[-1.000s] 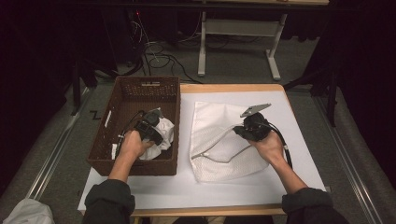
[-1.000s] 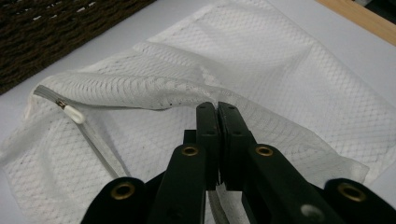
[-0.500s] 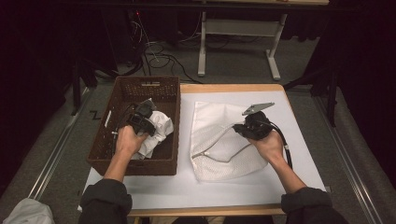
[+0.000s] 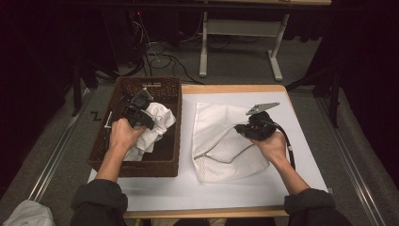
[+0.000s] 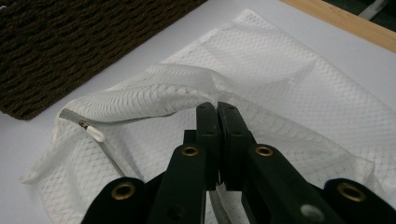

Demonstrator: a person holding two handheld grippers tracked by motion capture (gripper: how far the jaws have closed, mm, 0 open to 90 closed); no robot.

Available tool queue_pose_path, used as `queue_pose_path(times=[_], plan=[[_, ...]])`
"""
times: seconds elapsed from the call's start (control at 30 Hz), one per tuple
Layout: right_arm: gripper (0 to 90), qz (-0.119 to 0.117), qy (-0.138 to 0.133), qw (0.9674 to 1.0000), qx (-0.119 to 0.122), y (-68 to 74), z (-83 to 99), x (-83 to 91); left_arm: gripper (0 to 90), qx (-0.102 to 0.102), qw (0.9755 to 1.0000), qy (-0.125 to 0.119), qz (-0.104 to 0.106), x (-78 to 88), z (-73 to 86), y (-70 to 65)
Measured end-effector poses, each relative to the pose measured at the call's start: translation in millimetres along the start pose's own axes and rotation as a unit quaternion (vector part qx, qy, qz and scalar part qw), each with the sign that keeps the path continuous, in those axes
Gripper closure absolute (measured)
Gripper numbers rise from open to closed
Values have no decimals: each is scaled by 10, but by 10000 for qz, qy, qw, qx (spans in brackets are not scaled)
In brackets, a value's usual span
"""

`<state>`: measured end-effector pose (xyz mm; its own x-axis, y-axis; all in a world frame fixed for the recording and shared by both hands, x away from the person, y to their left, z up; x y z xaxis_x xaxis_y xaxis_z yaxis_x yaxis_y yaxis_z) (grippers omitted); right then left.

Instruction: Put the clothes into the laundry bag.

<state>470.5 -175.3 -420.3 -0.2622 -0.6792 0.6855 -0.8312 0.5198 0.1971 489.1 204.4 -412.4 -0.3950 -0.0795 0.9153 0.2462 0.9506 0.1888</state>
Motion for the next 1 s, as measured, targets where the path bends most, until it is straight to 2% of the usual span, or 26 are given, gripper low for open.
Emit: queue_pose_path(times=[0.27, 0.33, 0.53, 0.6, 0.63, 0.73, 1.0], plan=[[892, 7, 10, 10000, -7, -37, 7, 5, 643, 15, 9996, -219, 179, 223, -5, 19], [892, 24, 20, 10000, -30, -40, 8, 5, 644, 34, 9991, -293, 311, 285, 7, 16], [892, 19, 25, 10000, -52, -48, 5, -10, 643, -99, 9983, -385, 416, 394, 17, -23], [892, 15, 18, 10000, -21, -61, 8, -4, 643, -109, 9966, -436, 695, 445, 5, -32], [892, 34, 39, 10000, -49, -60, 10, 2, 643, -125, 9961, -461, 736, 464, 0, -37], [892, 58, 43, 9999, -72, -64, 14, 18, 643, -193, 9956, -537, 740, 551, -14, -69], [892, 89, 73, 9999, -49, -59, 17, 31, 642, -409, 9924, -693, 926, 731, 9, -202]])
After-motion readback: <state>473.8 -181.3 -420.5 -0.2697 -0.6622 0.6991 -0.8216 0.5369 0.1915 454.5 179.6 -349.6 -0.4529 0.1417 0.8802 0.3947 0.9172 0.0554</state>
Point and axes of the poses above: each handheld gripper's, and its own axes: x roughly backward along the jaws, z roughly out of its underside, y roughly to its left, the point moved 2 cm from there along -x, roughly forward along the jaws, and after that the axes turned 14 degrees about -z, right-handed, at the moved point
